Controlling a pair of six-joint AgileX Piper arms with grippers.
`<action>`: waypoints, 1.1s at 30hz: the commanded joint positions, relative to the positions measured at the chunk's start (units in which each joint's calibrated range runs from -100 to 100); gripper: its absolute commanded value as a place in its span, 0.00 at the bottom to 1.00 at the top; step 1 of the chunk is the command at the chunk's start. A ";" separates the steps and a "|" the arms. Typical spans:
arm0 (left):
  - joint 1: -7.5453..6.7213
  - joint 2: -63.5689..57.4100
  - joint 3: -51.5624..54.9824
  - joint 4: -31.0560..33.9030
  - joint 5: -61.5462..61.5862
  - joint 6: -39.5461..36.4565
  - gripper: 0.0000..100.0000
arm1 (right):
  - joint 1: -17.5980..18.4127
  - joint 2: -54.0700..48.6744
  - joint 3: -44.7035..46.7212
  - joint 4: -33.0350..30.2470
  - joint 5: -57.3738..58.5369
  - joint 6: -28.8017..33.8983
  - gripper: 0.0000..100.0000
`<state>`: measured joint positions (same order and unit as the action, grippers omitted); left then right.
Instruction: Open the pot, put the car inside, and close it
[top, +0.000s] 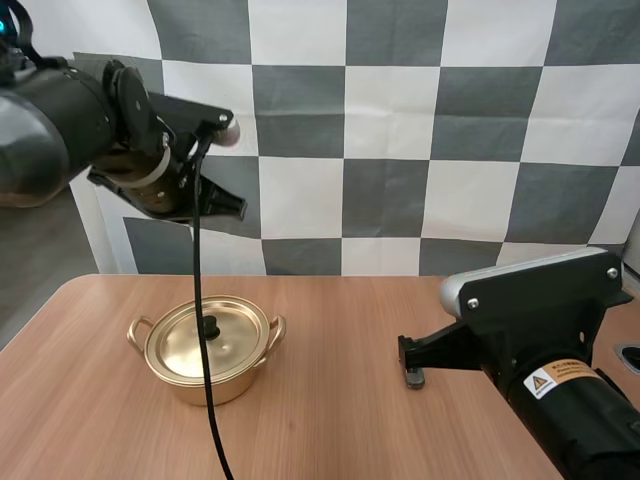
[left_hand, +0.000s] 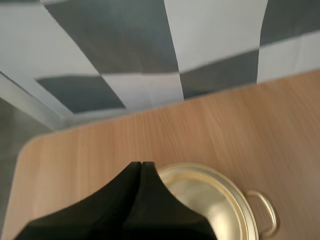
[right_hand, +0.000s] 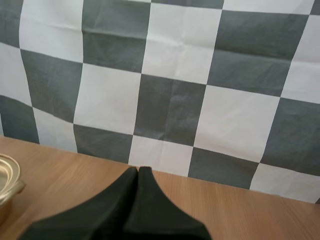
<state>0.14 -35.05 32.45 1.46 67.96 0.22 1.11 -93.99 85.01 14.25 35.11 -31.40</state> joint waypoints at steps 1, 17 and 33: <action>0.28 1.13 2.54 -0.84 32.04 0.31 0.00 | 0.00 6.44 -6.79 0.06 -3.14 0.08 0.00; 0.28 -8.98 2.54 10.47 26.39 -5.05 0.00 | 0.00 50.69 -51.92 -8.13 56.54 3.46 0.00; 0.28 -1.43 4.86 1.10 24.65 -1.61 0.00 | 0.00 44.99 -45.25 -5.53 57.27 3.46 0.00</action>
<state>0.37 -36.47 37.35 2.82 93.29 -1.49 1.11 -47.42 39.76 8.69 92.44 -27.93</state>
